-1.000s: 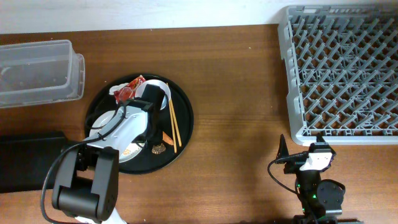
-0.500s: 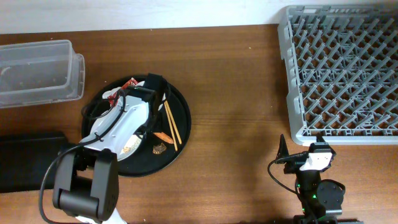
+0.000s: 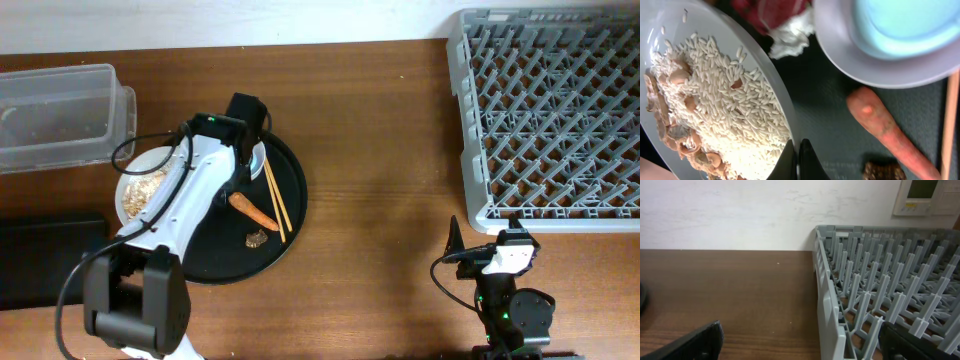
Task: Sort waste into correct bins and load items into the dishwasher rack
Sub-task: 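Lift the plate with the left gripper and tip rice into the black bin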
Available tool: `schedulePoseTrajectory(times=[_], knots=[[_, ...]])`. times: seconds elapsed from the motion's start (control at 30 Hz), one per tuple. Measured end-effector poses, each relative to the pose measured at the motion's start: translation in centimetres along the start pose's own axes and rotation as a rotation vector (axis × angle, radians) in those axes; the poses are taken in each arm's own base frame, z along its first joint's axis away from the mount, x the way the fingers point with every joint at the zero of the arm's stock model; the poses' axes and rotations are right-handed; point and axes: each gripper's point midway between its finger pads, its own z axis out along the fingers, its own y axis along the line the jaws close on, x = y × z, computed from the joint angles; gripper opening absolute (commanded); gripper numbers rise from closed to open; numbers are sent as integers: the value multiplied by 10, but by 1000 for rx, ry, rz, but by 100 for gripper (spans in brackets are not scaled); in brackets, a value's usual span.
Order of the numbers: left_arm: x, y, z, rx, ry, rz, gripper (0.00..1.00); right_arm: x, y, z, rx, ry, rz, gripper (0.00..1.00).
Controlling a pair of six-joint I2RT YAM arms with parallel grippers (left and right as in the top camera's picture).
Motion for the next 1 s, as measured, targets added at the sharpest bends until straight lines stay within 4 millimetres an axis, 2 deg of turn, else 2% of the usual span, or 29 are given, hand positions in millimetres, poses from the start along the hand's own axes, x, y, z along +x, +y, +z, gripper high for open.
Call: schedulePoseTrajectory(times=[0.1,0.17,0.27,0.3,0.4,0.53,0.8,1.0], knots=[[-20,28,-3,-10,-26,-92,1,0,0,0,0,0,-1,98],[-34,59,-2,-20,-40,-186,1,0,0,0,0,0,-1,98],[-51,94,9,-30,-78,-311,1,0,0,0,0,0,-1,98],[-58,111,16,-22,-94,-376,1,0,0,0,0,0,-1,98],[-62,140,30,24,-92,-485,1,0,0,0,0,0,-1,98],[-50,194,51,25,-63,-635,1,0,0,0,0,0,0,98],[-28,268,77,108,-70,-877,1,0,0,0,0,0,-1,98],[-13,302,85,314,-102,-1037,1,0,0,0,0,0,0,98]])
